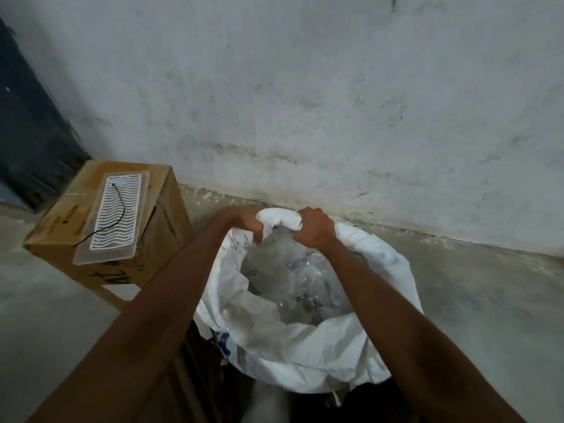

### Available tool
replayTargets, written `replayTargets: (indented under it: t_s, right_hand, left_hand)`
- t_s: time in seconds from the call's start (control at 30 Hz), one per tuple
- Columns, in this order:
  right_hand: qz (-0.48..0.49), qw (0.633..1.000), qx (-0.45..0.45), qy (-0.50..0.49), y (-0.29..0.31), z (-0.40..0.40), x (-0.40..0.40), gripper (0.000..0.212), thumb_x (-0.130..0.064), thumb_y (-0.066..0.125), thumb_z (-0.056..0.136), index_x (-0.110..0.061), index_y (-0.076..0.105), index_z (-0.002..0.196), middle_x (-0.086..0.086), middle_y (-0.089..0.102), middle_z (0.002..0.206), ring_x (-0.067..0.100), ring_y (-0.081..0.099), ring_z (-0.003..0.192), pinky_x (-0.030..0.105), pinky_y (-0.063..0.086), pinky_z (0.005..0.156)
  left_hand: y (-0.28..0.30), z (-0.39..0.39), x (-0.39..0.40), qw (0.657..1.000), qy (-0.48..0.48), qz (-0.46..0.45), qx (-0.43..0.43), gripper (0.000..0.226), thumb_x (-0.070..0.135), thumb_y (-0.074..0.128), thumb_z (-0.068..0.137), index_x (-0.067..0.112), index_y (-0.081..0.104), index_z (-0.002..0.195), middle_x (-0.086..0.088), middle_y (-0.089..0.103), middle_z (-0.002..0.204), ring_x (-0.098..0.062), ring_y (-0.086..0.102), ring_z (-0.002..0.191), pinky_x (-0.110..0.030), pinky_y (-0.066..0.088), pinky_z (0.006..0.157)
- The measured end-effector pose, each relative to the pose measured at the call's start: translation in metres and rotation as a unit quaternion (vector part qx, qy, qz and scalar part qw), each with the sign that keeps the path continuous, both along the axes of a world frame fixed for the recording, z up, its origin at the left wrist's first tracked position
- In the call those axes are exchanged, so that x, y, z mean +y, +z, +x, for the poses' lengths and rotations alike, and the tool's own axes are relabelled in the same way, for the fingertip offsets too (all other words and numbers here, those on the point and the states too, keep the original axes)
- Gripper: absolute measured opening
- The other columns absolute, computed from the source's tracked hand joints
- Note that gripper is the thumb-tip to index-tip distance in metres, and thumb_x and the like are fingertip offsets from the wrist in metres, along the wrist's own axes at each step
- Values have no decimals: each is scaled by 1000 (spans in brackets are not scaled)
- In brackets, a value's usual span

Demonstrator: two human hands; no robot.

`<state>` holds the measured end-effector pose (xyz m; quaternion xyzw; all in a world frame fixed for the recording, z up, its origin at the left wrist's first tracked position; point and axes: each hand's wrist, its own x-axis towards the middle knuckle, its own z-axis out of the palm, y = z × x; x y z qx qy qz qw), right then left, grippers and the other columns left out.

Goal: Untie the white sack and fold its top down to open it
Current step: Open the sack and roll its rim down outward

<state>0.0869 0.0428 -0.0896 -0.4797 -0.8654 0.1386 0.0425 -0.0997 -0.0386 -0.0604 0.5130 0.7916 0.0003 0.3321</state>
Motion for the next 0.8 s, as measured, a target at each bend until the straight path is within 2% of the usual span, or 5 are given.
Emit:
replayTargets:
  t_s: [0.17, 0.33, 0.53, 0.63, 0.8]
  right_hand:
    - [-222, 970, -80, 55, 33, -22, 35, 35, -8, 70, 76, -1, 63, 110, 11, 66, 108, 30, 63, 100, 35, 54, 77]
    - [-289, 939, -156, 99, 41, -28, 57, 28, -21, 82, 71, -14, 69, 95, 3, 65, 97, 24, 62, 90, 31, 50, 75]
    - [66, 993, -77, 61, -2, 2, 32, 81, -40, 85, 56, -21, 54, 128, 3, 60, 118, 26, 59, 108, 45, 47, 92]
    - [106, 988, -109, -33, -20, 21, 26, 68, -34, 80, 70, -17, 52, 129, 6, 61, 123, 30, 61, 112, 47, 48, 95]
    - [-81, 994, -53, -45, -10, 28, 58, 33, -22, 74, 73, -7, 64, 101, 11, 69, 93, 29, 70, 89, 33, 54, 67]
  left_hand:
    - [-24, 51, 21, 916, -141, 239, 289, 107, 38, 82, 56, 19, 29, 147, -12, 49, 128, -32, 52, 117, -46, 47, 95]
    - [-41, 51, 38, 940, -95, 255, 206, 64, 28, 73, 69, 20, 44, 125, -7, 64, 106, -32, 66, 97, -40, 53, 73]
    - [-42, 13, 79, 996, -50, 71, 16, 83, 47, 73, 49, 14, 61, 123, -7, 67, 119, -26, 66, 96, -37, 55, 85]
    - [-50, -5, 90, 995, -55, -65, -53, 89, 49, 86, 57, 18, 54, 134, -2, 58, 132, -27, 59, 110, -41, 49, 99]
    - [-63, 22, 96, 972, -182, 40, 142, 131, 61, 87, 47, 19, 24, 154, -17, 36, 153, -37, 42, 135, -52, 40, 110]
